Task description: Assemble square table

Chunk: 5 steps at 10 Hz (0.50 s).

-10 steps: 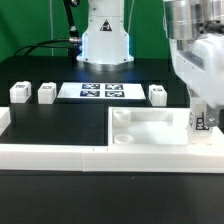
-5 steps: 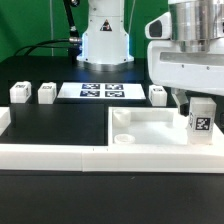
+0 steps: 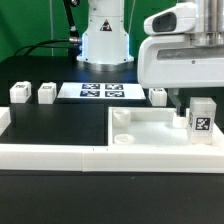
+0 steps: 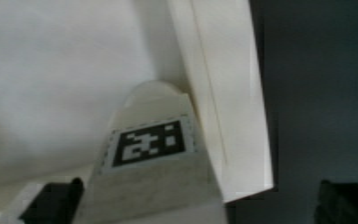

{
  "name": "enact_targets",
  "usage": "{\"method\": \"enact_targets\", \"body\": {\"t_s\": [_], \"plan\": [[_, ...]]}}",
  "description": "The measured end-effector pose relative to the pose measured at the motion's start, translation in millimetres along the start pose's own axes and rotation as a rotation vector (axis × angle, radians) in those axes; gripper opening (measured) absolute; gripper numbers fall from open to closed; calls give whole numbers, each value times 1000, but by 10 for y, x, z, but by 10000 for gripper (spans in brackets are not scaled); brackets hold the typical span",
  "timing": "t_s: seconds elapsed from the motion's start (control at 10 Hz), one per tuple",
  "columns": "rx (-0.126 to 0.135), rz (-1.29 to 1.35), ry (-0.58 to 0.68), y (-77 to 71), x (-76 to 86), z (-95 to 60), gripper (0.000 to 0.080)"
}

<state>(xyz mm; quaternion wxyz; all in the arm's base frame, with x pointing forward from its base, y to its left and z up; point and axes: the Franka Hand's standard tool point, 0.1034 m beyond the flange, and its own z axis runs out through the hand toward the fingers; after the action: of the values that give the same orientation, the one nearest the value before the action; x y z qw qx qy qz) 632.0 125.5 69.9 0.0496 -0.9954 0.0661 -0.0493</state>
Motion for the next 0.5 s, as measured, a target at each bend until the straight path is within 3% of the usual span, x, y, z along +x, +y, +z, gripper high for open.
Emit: {"method": "enact_targets", "body": {"t_s": [0.3, 0.5], "plan": [[0, 23, 0, 5, 0, 3, 621], [-6, 81, -4, 53, -6, 13, 295]]}}
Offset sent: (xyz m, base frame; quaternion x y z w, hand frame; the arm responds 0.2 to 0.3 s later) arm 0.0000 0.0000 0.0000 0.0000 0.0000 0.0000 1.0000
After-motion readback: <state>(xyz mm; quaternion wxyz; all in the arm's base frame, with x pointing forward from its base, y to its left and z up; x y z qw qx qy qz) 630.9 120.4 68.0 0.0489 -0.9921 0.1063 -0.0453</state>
